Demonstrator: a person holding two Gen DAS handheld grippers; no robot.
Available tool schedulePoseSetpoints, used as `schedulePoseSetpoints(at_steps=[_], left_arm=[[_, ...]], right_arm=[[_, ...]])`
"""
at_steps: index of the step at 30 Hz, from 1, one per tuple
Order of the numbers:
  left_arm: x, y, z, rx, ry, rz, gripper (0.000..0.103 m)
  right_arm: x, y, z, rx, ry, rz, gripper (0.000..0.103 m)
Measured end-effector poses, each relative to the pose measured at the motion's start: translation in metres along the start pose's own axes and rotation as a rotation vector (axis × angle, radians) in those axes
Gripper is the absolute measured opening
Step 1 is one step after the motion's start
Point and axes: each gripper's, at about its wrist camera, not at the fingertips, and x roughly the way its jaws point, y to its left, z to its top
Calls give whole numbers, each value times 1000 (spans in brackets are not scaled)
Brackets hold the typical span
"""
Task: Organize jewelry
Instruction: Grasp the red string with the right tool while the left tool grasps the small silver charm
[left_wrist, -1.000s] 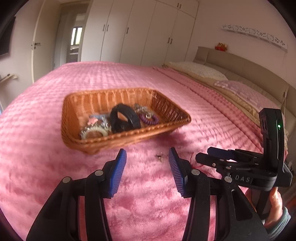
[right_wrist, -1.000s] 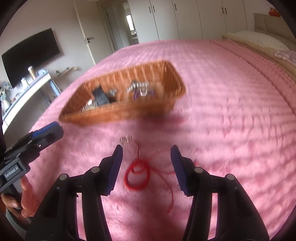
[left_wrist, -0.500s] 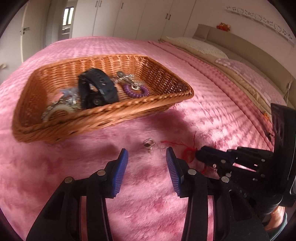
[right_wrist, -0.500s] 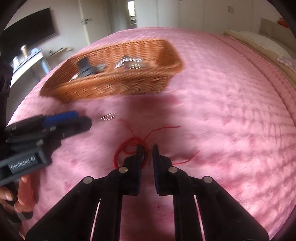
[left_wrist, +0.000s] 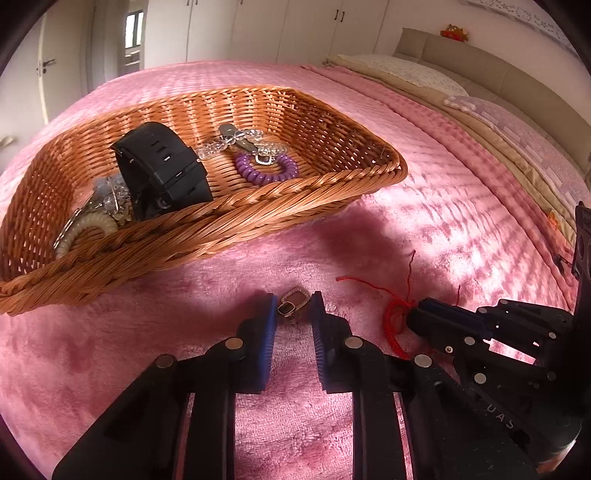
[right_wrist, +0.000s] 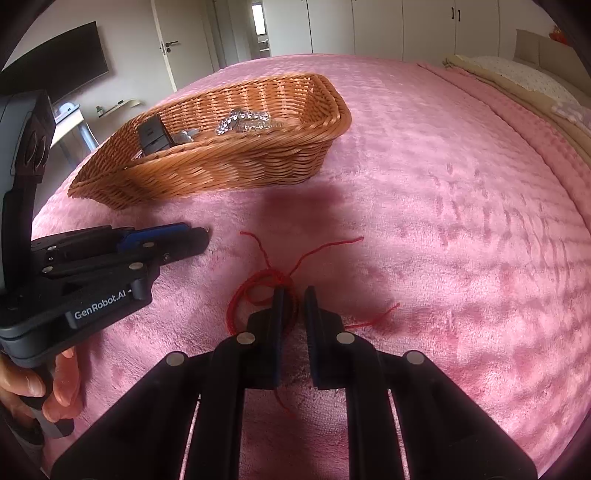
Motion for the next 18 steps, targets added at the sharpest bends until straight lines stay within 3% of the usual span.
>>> schedulePoseSetpoints(at_steps=[1, 9, 18], left_arm=[[0, 0, 0, 3, -2, 1, 10], [-24, 8, -6, -5, -70, -54, 9], [-82, 19, -30, -21, -151, -208, 9]], right_arm=[[-1, 1, 0, -3, -7, 2, 9], [-13, -2, -4, 5, -48, 45, 4], [-37, -4, -5, 36, -92, 108, 4]])
